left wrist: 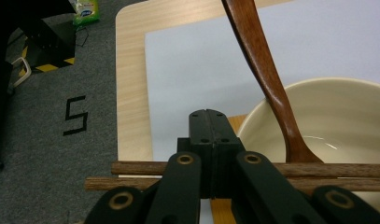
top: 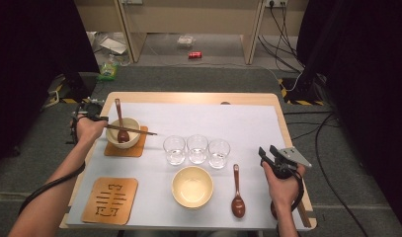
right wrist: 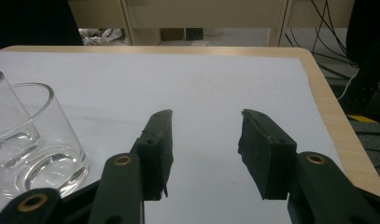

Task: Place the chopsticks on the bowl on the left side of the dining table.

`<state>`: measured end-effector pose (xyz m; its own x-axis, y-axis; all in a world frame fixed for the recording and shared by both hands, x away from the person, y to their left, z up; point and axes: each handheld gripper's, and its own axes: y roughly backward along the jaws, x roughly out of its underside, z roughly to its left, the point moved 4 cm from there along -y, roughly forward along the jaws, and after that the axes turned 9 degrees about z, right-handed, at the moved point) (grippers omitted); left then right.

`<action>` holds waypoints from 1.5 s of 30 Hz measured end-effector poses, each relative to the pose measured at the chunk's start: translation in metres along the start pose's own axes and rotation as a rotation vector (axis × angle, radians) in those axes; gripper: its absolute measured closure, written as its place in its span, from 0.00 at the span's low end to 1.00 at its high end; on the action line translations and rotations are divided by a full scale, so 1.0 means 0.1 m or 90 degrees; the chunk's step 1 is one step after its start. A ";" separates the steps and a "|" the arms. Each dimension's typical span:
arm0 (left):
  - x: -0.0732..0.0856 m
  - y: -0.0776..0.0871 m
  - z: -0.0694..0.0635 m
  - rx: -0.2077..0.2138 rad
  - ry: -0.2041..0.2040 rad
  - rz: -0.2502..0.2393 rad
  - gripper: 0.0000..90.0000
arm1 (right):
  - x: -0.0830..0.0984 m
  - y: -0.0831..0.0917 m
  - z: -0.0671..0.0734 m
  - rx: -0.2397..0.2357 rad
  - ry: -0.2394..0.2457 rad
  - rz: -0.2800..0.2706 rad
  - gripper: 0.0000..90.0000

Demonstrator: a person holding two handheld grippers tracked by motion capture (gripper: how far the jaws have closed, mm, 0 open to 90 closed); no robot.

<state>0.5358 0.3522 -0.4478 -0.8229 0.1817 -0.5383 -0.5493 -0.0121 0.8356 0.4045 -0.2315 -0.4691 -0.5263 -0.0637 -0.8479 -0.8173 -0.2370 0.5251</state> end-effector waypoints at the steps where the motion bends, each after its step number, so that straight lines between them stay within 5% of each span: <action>1: 0.01 -0.01 0.00 0.000 -0.001 0.003 1.00 | 0.00 0.00 0.00 0.000 0.001 0.000 0.60; 20: 0.11 0.01 0.03 -0.004 -0.017 0.038 1.00 | 0.00 0.00 0.00 0.000 0.001 0.000 0.60; 45: 0.15 0.14 -0.07 0.006 -0.040 0.020 1.00 | 0.01 -0.01 0.00 0.000 0.004 0.003 0.60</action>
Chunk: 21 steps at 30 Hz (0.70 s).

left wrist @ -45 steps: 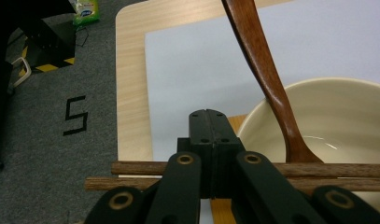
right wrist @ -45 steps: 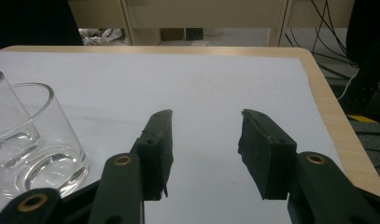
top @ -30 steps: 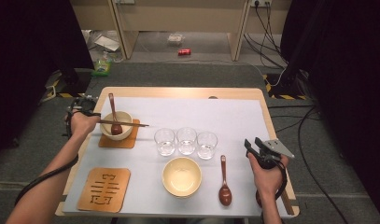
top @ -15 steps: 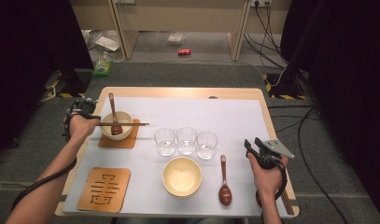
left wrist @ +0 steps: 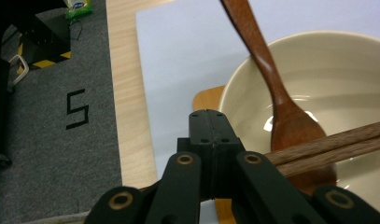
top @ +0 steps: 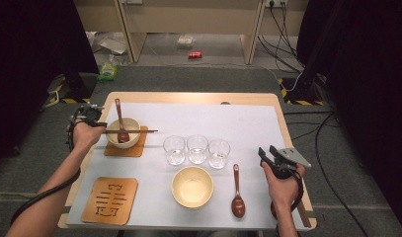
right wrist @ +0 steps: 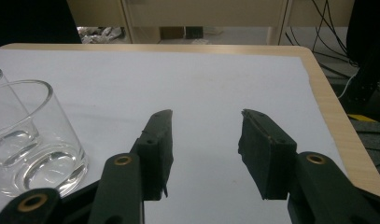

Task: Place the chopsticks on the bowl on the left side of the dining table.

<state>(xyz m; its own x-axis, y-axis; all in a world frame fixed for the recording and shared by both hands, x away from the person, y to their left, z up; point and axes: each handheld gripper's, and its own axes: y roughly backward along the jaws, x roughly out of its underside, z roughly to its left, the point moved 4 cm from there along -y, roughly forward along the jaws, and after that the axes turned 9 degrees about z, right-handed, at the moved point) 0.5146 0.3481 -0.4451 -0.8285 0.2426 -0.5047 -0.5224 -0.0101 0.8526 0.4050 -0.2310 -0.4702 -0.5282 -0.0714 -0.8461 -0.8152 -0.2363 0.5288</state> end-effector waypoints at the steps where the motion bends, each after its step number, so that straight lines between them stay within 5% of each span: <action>1: -0.01 0.01 -0.01 0.001 -0.001 -0.003 1.00 | 0.00 0.00 0.01 -0.001 -0.001 0.000 0.60; 6: -0.08 0.07 -0.18 0.021 -0.032 -0.031 1.00 | 0.00 0.00 0.00 0.000 -0.001 0.000 0.60; 21: -0.08 -0.02 -0.34 0.036 -0.047 -0.005 1.00 | 0.00 0.00 0.00 0.000 -0.002 0.000 0.60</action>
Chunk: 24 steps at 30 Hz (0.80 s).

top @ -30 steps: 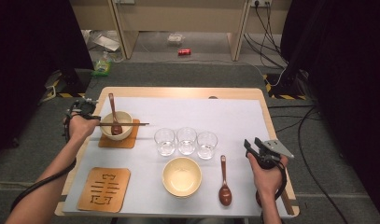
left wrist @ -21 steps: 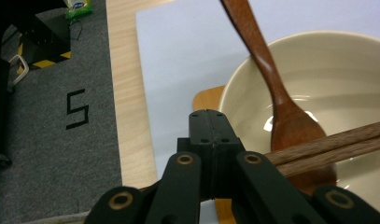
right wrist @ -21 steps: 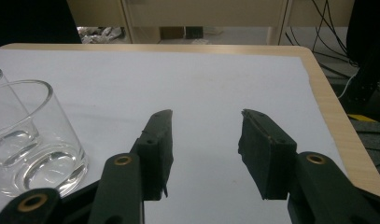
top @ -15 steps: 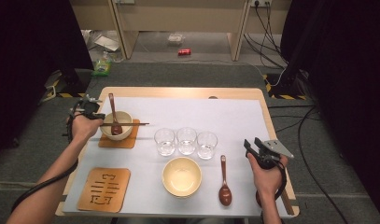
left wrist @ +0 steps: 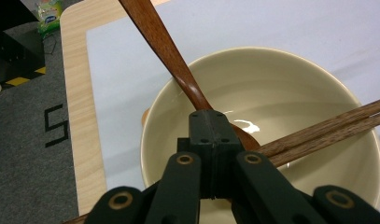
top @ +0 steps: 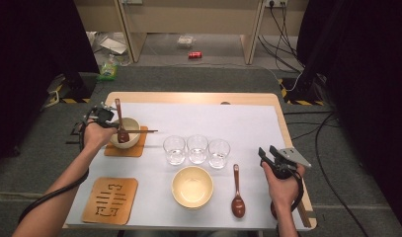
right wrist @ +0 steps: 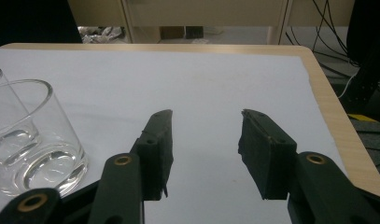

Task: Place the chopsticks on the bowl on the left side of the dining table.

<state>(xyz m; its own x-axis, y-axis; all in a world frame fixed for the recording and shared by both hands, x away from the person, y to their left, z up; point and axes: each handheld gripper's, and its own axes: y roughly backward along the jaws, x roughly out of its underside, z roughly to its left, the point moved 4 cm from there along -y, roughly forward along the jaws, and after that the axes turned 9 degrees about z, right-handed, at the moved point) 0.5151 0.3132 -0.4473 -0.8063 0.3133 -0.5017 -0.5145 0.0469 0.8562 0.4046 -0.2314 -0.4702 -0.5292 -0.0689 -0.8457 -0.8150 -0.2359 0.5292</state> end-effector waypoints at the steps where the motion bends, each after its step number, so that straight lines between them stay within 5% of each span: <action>1: 0.00 0.00 0.00 -0.001 -0.001 0.000 1.00 | 0.00 0.00 0.00 0.000 0.000 0.000 0.60; 24: 0.05 0.04 0.01 -0.016 0.004 0.008 0.99 | -0.01 0.01 0.00 0.000 -0.002 -0.002 0.60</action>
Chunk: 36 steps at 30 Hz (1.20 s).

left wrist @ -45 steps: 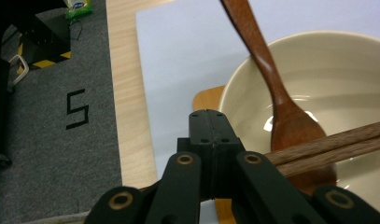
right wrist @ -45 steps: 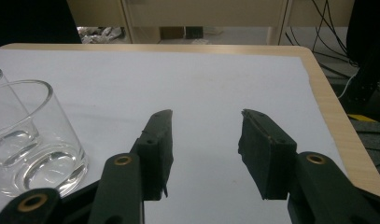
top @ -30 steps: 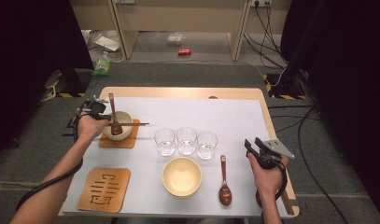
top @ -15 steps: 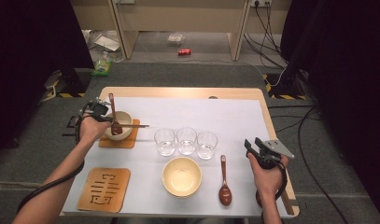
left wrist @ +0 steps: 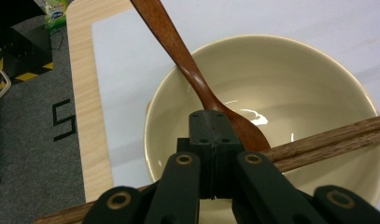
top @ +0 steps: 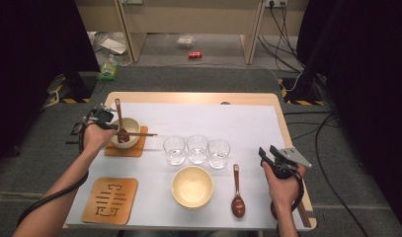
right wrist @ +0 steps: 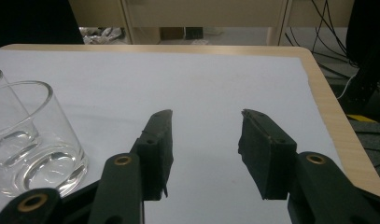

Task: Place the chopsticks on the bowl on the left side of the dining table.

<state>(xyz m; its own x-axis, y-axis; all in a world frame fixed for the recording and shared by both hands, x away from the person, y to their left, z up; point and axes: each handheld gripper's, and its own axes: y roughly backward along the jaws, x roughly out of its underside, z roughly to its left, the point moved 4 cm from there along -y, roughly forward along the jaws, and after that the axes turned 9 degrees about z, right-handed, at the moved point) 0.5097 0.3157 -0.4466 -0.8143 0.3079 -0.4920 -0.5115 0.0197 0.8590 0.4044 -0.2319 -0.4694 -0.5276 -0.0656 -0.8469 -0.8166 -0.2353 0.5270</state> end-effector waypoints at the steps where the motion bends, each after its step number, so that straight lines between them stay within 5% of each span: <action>1: 0.00 0.02 0.02 0.000 0.002 -0.005 0.99 | 0.00 0.00 0.00 0.000 0.000 0.000 0.60; 5: -0.02 0.06 0.14 -0.014 0.020 -0.015 0.99 | 0.00 0.00 0.00 0.000 0.000 0.000 0.60; 13: 0.03 -0.01 0.38 -0.042 0.040 0.019 0.99 | 0.00 0.00 0.00 -0.001 0.000 0.000 0.60; 36: 0.18 0.03 0.34 -0.019 0.042 0.043 0.99 | 0.01 -0.01 0.00 -0.001 0.001 0.002 0.60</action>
<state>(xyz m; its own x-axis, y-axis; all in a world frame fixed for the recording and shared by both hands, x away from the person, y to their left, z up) 0.5034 0.3536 -0.4483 -0.8628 0.2448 -0.4423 -0.4623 -0.0282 0.8863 0.4048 -0.2312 -0.4703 -0.5305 -0.0676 -0.8450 -0.8142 -0.2366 0.5302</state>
